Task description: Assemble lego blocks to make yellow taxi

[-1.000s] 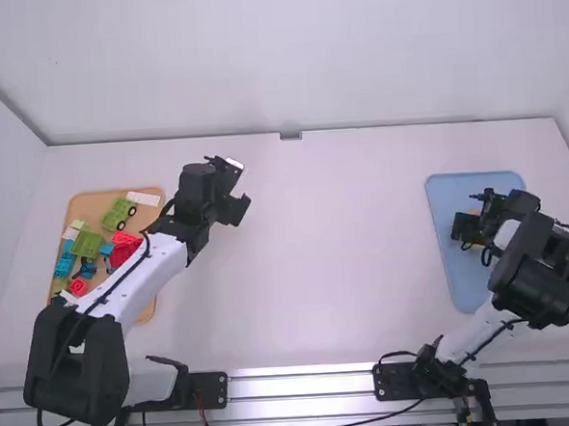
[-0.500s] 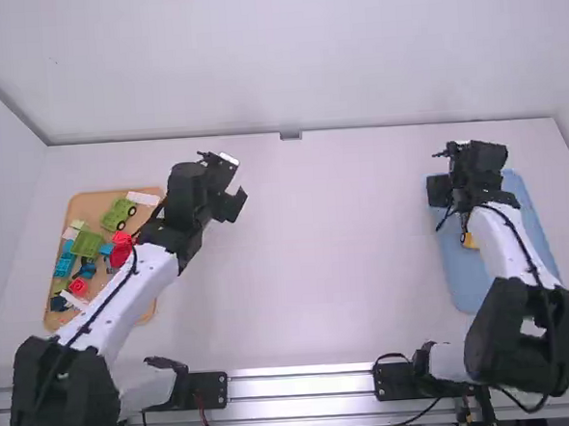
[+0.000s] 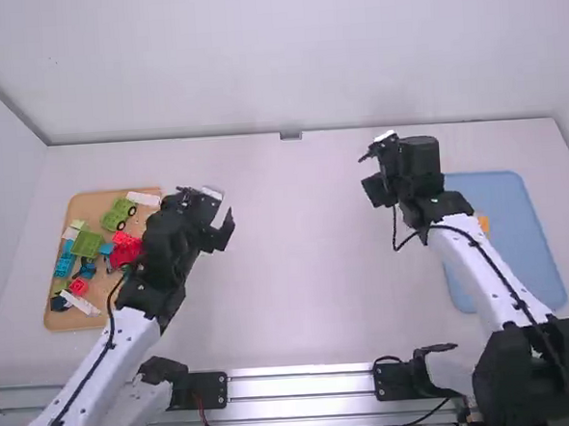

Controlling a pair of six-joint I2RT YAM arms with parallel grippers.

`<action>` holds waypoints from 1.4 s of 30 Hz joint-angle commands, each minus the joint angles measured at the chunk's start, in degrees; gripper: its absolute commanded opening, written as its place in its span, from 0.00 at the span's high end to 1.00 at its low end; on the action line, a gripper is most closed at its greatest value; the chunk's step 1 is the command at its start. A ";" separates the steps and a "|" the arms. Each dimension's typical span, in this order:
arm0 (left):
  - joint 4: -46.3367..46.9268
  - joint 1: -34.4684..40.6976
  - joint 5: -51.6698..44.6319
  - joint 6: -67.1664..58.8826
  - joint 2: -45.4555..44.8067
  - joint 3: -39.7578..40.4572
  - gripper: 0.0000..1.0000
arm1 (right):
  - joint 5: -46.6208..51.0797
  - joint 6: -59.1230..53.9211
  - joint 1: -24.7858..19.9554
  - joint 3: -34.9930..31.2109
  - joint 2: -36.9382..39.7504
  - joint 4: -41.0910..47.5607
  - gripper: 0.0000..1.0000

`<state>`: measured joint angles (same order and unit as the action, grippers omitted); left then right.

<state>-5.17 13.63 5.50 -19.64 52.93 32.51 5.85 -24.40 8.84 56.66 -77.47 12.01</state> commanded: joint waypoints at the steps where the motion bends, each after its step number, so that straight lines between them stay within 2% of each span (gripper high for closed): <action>1: 0.57 -1.80 -2.23 1.62 -2.17 -1.34 0.06 | -0.93 0.41 -2.13 -1.46 2.85 -1.00 0.06; 10: 5.17 -9.96 -5.50 9.79 -10.33 -9.50 0.20 | -5.85 7.70 -8.84 -8.74 10.14 -8.29 0.18; 13: 5.17 -13.40 -5.50 13.23 -13.77 -12.94 0.26 | -5.85 10.67 -8.84 -11.72 13.12 -11.26 0.24; 18: 5.17 -13.63 -5.50 19.64 -20.39 -19.56 0.37 | -5.85 16.50 -8.84 -17.54 18.94 -12.01 0.34; 24: 5.17 -13.63 -5.50 19.64 -29.17 -28.34 0.53 | -5.85 24.40 -8.84 -25.89 27.29 -12.01 0.48; 27: 5.17 -13.63 -5.50 19.64 -33.04 -32.21 0.60 | -5.85 24.40 -8.84 -29.92 31.31 -12.01 0.55; 37: 5.17 -13.63 -5.50 19.64 -44.46 -32.51 0.79 | -5.85 24.40 -8.84 -43.47 44.87 -12.01 0.79; 42: 5.17 -13.63 -5.50 19.64 -48.22 -32.51 0.86 | -5.85 24.40 -8.84 -48.59 49.99 -12.01 0.88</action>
<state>-0.47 0.16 0.43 -0.34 6.02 0.43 -0.01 -0.30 -0.12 9.72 -28.99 0.16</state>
